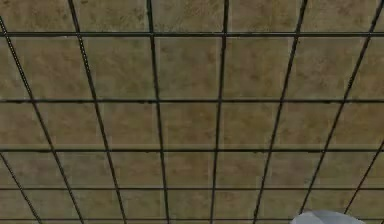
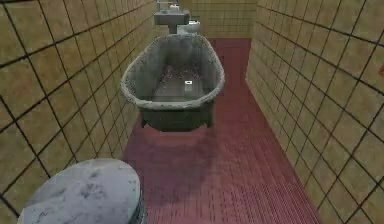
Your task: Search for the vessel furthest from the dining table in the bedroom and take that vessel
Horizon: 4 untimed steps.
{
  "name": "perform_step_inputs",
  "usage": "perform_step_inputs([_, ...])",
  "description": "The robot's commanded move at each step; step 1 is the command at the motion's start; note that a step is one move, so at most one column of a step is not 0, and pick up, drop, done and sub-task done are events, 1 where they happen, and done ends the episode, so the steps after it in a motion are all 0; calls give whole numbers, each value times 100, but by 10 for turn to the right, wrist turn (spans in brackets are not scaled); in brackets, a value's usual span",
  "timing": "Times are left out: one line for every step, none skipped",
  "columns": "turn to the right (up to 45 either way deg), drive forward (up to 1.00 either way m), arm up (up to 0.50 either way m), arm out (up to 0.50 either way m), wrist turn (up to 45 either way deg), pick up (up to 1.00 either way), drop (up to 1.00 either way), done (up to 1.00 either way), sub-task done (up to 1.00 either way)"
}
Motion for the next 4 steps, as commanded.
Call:
perform_step_inputs([450, 0, 0, 0, 0, 0, 0, 0, 0])
perform_step_inputs([450, 0, 0, 0, 0, 0, 0, 0, 0])
perform_step_inputs([210, 0, 0, 0, 0, 0, 0, 0, 0])
perform_step_inputs([0, 100, 0, 0, 0, 0, 0, 0, 0])
